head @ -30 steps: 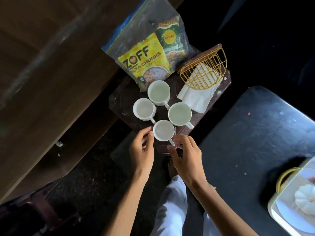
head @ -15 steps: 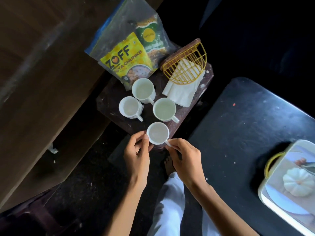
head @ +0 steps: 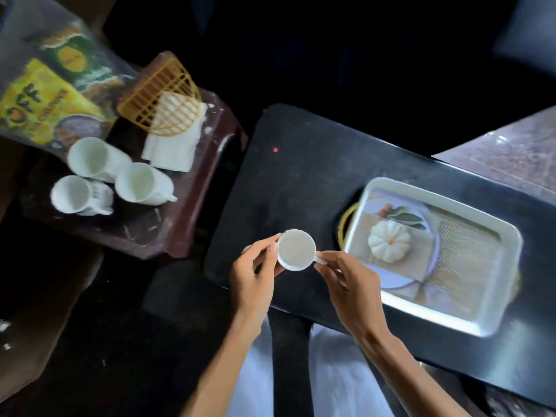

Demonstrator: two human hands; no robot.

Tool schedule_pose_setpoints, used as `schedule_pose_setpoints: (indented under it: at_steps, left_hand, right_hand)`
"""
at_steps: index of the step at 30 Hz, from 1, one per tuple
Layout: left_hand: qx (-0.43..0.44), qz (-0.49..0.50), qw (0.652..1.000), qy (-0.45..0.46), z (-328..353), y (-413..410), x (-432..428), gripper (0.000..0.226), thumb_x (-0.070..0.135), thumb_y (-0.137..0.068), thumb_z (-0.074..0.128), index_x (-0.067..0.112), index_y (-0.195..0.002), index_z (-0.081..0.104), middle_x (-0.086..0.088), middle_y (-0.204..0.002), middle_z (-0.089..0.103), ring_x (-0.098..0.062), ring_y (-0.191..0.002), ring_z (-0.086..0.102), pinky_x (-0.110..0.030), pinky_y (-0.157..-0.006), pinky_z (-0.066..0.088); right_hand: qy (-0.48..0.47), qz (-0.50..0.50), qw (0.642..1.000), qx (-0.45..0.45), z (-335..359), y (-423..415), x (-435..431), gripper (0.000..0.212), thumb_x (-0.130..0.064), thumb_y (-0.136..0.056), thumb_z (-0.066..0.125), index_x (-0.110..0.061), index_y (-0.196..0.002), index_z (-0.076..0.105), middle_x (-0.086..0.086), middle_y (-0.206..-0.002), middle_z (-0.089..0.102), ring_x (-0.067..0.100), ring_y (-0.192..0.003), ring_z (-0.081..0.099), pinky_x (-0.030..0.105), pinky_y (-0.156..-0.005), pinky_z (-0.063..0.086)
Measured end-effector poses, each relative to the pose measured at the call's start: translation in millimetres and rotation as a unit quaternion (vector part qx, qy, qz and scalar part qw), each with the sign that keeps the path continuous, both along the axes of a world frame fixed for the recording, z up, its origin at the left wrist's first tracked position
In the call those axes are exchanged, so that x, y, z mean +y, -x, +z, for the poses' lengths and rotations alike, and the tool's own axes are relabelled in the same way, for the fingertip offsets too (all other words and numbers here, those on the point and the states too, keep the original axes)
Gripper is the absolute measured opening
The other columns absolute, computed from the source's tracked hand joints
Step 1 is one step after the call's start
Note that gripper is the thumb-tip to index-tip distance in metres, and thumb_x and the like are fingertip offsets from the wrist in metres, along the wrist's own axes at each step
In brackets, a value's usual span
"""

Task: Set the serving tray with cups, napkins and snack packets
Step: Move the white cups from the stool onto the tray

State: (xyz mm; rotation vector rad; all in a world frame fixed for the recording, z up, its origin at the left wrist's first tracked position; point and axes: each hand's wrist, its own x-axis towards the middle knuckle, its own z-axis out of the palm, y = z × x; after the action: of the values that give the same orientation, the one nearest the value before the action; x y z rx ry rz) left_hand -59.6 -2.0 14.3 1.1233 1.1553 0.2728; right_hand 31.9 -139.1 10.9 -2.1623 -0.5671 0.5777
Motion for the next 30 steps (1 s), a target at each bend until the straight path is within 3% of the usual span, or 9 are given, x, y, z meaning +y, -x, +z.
schedule_pose_setpoints:
  at_steps: [4, 9, 16, 18, 21, 30]
  left_hand:
    - [0.017, -0.063, 0.998, -0.007, -15, -36, -52, 0.025, 0.015, -0.100, 0.063, 0.034, -0.102, 0.080, -0.004, -0.120, 0.074, -0.013, -0.105, 0.074, -0.039, -0.086, 0.064]
    - [0.064, -0.101, 0.993, -0.018, -36, -64, -99, 0.021, 0.015, -0.100, 0.063, 0.029, -0.106, 0.078, -0.006, -0.112, 0.076, -0.017, -0.099, 0.075, -0.042, -0.081, 0.066]
    - [0.128, -0.118, 0.984, -0.043, -53, -77, -124, 0.019, 0.014, -0.100, 0.062, 0.018, -0.110, 0.077, -0.002, -0.104, 0.079, -0.016, -0.099, 0.075, -0.045, -0.087, 0.064]
    - [0.134, -0.111, 0.984, -0.027, -55, -77, -126, 0.019, 0.013, -0.100, 0.062, 0.021, -0.109, 0.077, -0.003, -0.105, 0.079, -0.018, -0.101, 0.075, -0.046, -0.088, 0.064]
    - [0.145, -0.112, 0.983, -0.023, -56, -78, -127, 0.019, 0.012, -0.100, 0.062, 0.022, -0.106, 0.077, -0.004, -0.106, 0.079, -0.021, -0.103, 0.074, -0.047, -0.089, 0.063]
    - [0.168, -0.136, 0.975, -0.055, -56, -80, -129, 0.020, 0.011, -0.099, 0.063, 0.016, -0.112, 0.078, -0.001, -0.106, 0.079, -0.019, -0.103, 0.074, -0.047, -0.090, 0.063]
  right_hand:
    - [0.013, -0.056, 0.998, 0.003, -7, -22, -55, 0.021, -0.010, -0.089, 0.073, -0.027, -0.101, 0.070, -0.027, -0.093, 0.067, 0.006, -0.085, 0.071, 0.034, -0.075, 0.059]
    - [0.015, -0.103, 0.995, -0.001, -30, -42, -102, 0.012, -0.007, -0.090, 0.071, -0.010, -0.101, 0.073, -0.006, -0.099, 0.075, 0.012, -0.090, 0.072, 0.041, -0.077, 0.060]
    - [0.005, -0.106, 0.993, 0.043, -49, -52, -124, 0.012, -0.008, -0.089, 0.073, -0.010, -0.101, 0.073, -0.009, -0.095, 0.074, -0.004, -0.088, 0.068, 0.017, -0.079, 0.056]
    - [0.009, -0.103, 0.993, 0.051, -53, -52, -127, 0.012, -0.007, -0.088, 0.073, -0.008, -0.100, 0.073, -0.004, -0.094, 0.074, -0.001, -0.087, 0.068, 0.011, -0.078, 0.053]
    - [0.014, -0.101, 0.992, 0.073, -57, -52, -130, 0.013, -0.007, -0.089, 0.072, -0.006, -0.102, 0.073, 0.002, -0.096, 0.075, 0.008, -0.087, 0.070, 0.009, -0.078, 0.051]
    - [0.021, -0.086, 0.993, 0.078, -60, -53, -132, 0.012, -0.006, -0.089, 0.072, -0.008, -0.100, 0.073, -0.002, -0.095, 0.074, 0.008, -0.086, 0.069, 0.009, -0.078, 0.052]
